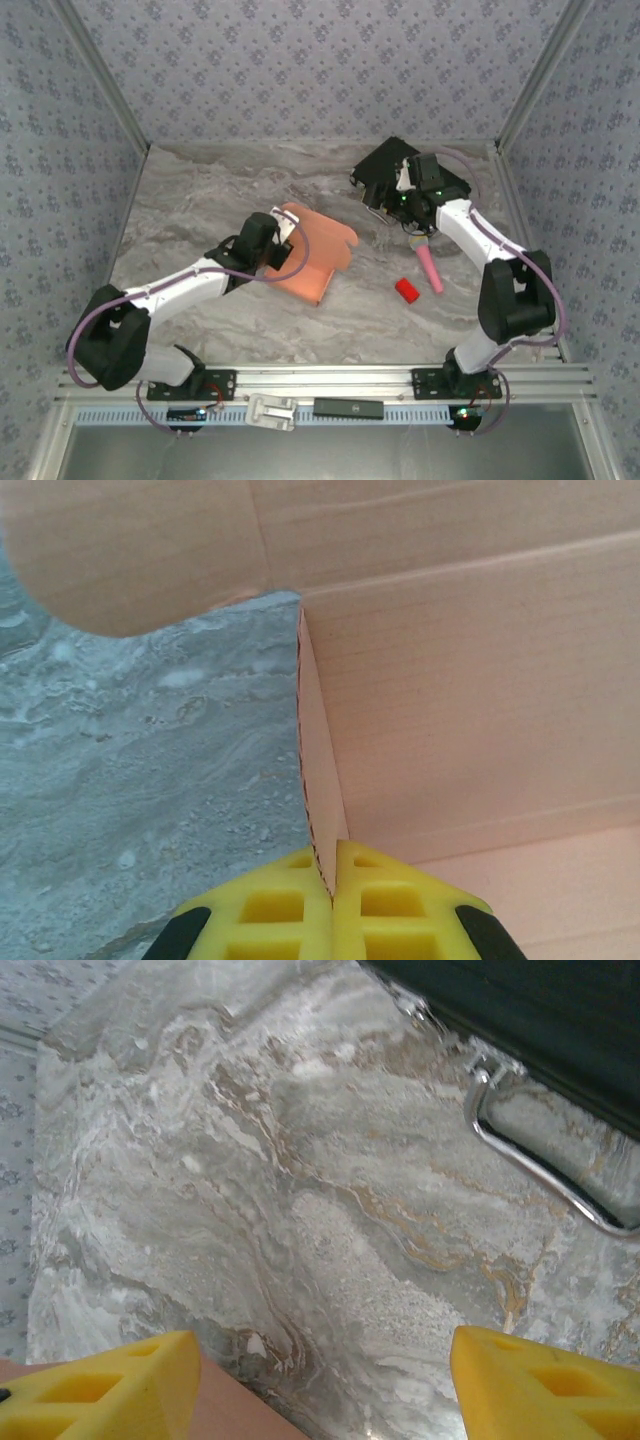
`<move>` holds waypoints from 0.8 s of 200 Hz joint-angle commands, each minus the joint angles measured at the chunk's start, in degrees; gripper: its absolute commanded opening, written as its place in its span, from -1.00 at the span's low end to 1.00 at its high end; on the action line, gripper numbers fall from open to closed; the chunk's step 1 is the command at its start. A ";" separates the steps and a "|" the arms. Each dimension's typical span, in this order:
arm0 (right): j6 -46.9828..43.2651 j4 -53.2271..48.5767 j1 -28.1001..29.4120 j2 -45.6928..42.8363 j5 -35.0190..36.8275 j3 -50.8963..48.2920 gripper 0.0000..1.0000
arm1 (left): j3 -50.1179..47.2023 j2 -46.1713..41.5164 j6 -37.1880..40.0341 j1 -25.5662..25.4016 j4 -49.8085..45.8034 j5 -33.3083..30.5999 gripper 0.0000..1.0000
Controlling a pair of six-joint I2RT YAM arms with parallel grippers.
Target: Fold the paper box
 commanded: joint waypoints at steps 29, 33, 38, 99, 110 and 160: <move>3.01 15.55 2.64 -11.73 -6.21 -17.11 0.49 | 3.72 2.12 -1.96 -0.38 -1.43 -3.02 -1.00; 2.02 16.49 2.86 -13.17 -5.06 -18.97 0.49 | 3.97 2.56 -2.21 -0.51 -1.62 -3.43 -1.00; 0.09 16.85 3.05 -14.82 -3.31 -20.91 0.45 | 4.27 2.99 -2.46 -0.56 -1.79 -4.10 -1.00; -4.10 24.20 3.78 -20.46 2.65 -34.98 -0.09 | 7.43 7.04 -2.59 -0.01 -2.53 -5.21 -1.00; -5.67 25.16 5.75 -17.85 2.12 -33.92 -0.20 | 7.82 7.17 -3.40 0.33 -2.87 -4.17 -1.00; -11.89 33.52 15.44 -16.93 4.99 -34.90 -0.19 | 8.74 7.06 -6.96 0.52 -4.52 -2.23 -1.00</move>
